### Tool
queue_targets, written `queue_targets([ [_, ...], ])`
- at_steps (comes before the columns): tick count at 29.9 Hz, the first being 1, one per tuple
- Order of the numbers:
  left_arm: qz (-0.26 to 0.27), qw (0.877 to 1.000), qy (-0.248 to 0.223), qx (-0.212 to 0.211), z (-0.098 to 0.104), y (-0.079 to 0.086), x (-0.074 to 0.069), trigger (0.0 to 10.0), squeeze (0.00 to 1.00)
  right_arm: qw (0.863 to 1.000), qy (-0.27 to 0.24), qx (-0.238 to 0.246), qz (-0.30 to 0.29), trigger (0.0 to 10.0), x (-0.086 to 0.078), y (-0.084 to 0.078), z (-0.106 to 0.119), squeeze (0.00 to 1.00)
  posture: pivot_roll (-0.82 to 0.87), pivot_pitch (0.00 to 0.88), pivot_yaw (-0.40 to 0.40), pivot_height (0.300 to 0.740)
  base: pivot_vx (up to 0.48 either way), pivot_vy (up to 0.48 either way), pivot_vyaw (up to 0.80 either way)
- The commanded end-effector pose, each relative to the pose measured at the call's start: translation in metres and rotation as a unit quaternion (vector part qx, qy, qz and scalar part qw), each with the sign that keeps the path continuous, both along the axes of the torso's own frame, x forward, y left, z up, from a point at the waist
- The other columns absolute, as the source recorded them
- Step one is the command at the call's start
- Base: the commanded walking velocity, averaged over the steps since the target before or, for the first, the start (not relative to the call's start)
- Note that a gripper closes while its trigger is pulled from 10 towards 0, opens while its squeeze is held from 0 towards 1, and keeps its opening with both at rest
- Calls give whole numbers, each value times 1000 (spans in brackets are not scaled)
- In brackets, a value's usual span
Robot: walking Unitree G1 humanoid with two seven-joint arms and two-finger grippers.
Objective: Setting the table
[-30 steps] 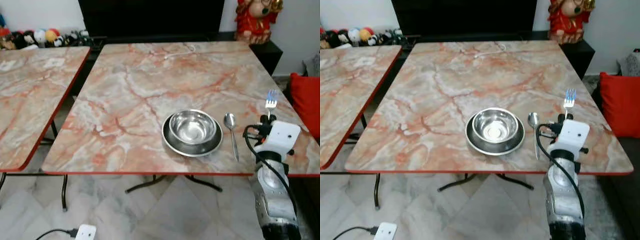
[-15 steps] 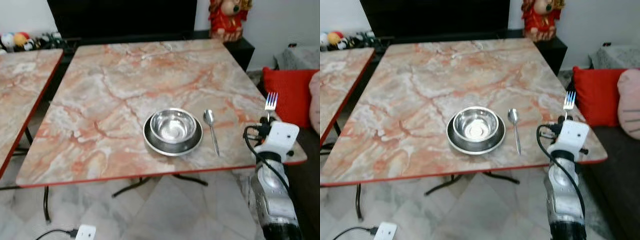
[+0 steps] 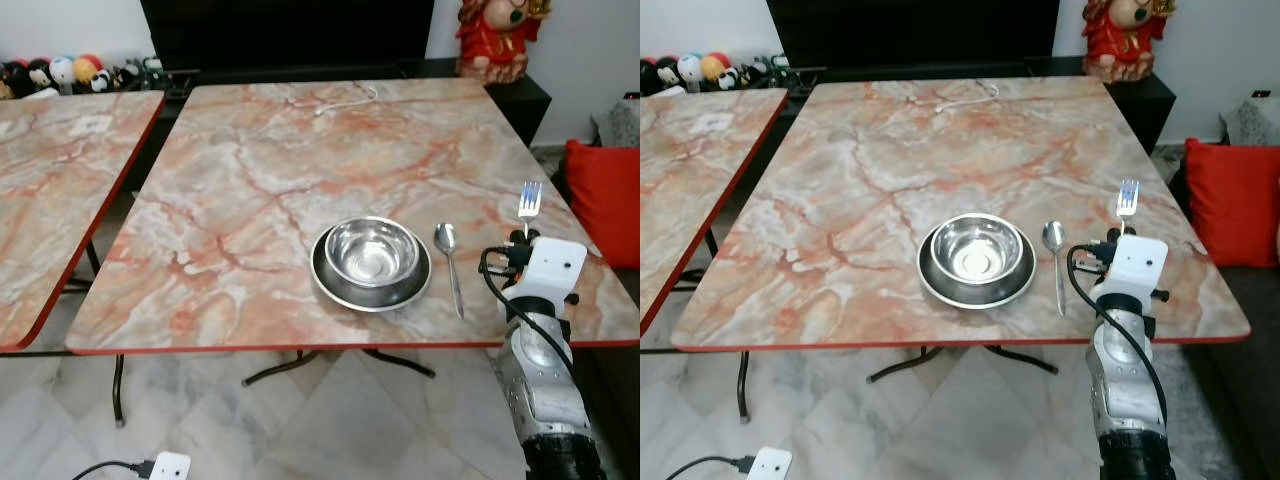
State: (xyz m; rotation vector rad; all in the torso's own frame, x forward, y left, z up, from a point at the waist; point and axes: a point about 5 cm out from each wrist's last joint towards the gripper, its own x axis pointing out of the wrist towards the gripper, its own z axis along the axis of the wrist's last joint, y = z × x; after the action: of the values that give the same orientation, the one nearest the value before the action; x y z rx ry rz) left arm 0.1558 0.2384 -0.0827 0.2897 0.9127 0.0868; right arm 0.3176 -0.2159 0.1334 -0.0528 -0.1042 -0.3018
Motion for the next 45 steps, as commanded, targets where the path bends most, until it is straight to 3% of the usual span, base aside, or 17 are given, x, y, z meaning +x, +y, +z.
queue_targets([
  [1, 1, 1000, 18, 0, -3, 1, -8, 10000, 0, 1000, 3, 2, 0, 10000, 2, 0, 0, 0, -73, 66, 38, 740, 0, 0, 0],
  [12, 6, 1000, 24, -4, -5, 1, -12, 10000, 0, 1000, 4, 1, 3, 10000, 7, -1, 4, 0, -72, 79, 35, 740, 0, 0, 0],
  [27, 3, 999, 34, -21, -7, -1, -14, 10000, 0, 1000, 7, 0, -4, 10000, 7, -3, 3, 0, -74, 87, 35, 740, 217, 0, 0],
  [42, 3, 999, 36, -18, -8, -2, -16, 10000, 0, 998, 30, -25, -40, 10000, 2, -29, 5, 0, -83, 75, 34, 740, 0, 0, 0],
  [45, -2, 999, 38, -16, -8, -2, -16, 10000, 0, 996, 68, -39, -53, 10000, -3, -48, 3, 0, -92, 63, 38, 740, 0, 0, 0],
])
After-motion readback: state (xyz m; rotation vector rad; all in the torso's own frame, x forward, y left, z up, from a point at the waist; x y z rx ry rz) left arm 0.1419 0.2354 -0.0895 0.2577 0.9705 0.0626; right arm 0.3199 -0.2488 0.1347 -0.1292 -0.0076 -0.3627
